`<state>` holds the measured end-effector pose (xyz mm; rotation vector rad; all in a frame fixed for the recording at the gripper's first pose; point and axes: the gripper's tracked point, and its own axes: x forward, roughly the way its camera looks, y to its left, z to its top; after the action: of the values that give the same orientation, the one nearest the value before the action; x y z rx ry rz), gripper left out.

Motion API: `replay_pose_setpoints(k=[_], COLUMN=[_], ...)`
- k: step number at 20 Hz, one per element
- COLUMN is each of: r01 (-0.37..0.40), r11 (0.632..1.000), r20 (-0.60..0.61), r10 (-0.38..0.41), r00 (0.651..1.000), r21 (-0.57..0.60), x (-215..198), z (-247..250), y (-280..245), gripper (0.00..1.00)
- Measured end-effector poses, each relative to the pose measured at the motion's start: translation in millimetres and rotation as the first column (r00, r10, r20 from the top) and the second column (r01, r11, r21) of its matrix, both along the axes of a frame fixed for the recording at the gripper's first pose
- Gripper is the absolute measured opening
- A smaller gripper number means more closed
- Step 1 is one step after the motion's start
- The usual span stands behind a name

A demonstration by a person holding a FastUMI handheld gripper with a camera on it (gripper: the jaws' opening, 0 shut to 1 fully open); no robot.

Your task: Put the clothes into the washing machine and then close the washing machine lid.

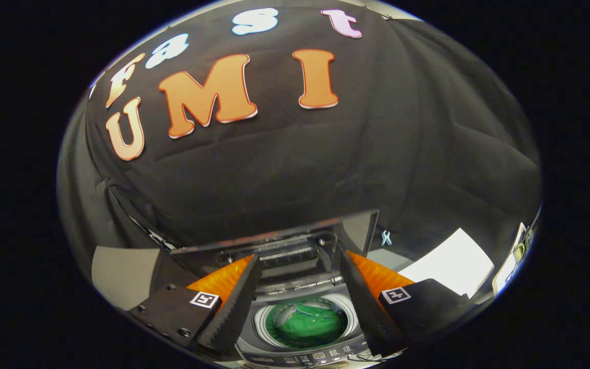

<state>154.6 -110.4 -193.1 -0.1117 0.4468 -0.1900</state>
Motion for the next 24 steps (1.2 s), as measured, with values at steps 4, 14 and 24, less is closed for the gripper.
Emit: replay_pose_setpoints(k=[4,14,24], r01=[-0.042,-0.183,-0.186], r11=[0.999,0.980,0.977], r20=[0.058,0.086,-0.045], r10=[0.042,0.189,0.183], r00=[0.997,0.978,0.982], r21=[0.001,-0.078,-0.106], x=[14.5,79.2,128.8], z=[34.0,34.0,-41.9], y=[14.3,68.2,57.1], gripper=[0.99,0.99,0.99])
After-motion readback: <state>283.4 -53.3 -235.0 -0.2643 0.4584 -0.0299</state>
